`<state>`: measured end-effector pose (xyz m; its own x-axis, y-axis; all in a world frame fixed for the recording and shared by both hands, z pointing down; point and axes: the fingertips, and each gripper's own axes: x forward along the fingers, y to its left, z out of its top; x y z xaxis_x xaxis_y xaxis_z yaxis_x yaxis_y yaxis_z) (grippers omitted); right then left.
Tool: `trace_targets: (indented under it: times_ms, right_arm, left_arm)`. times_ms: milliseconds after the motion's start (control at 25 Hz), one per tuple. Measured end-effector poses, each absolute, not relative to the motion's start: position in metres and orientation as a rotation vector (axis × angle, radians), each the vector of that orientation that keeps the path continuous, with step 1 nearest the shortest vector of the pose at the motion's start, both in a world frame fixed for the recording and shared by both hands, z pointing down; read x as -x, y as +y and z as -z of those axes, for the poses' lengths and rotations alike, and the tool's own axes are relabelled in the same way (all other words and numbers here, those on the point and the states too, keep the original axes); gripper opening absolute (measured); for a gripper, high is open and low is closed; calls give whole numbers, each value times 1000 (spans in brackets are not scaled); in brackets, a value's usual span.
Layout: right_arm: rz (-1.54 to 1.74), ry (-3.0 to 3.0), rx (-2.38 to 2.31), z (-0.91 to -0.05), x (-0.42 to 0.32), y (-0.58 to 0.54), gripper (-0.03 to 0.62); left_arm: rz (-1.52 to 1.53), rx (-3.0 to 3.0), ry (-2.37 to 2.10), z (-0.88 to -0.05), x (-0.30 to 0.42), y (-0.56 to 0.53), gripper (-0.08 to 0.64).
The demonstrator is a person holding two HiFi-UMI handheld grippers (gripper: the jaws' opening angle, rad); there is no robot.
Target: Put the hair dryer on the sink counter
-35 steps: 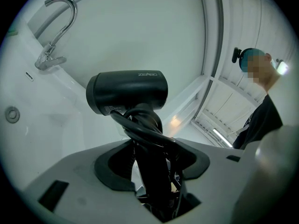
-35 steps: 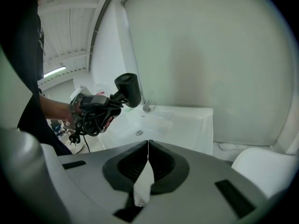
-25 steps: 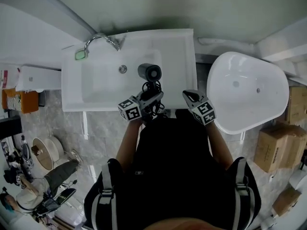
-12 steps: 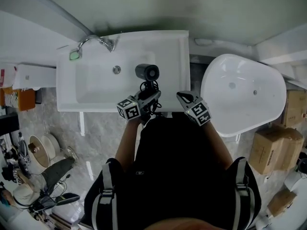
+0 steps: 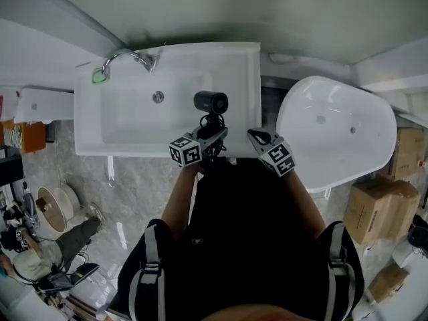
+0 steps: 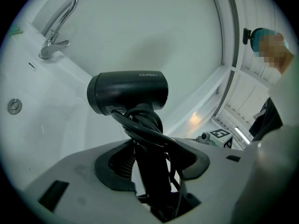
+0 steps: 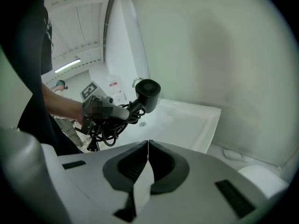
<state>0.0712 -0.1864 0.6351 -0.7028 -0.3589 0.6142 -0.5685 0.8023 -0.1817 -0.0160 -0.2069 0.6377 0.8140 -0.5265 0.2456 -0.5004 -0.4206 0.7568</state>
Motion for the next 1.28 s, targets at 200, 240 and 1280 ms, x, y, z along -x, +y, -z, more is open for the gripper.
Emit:
trace_targets:
  times_ms: [200, 240, 1280]
  right_arm:
    - [-492, -2416, -682, -635, -73, -188, 60]
    - [-491, -2415, -683, -635, -73, -189, 60]
    - [-526, -2354, -747, -648, -100, -182, 60]
  left_arm:
    - [19, -2037, -795, -652, 12, -215, 221]
    - [11, -2031, -802, -656, 11, -217, 221]
    - [-256, -1898, -806, -727, -16, -223, 221]
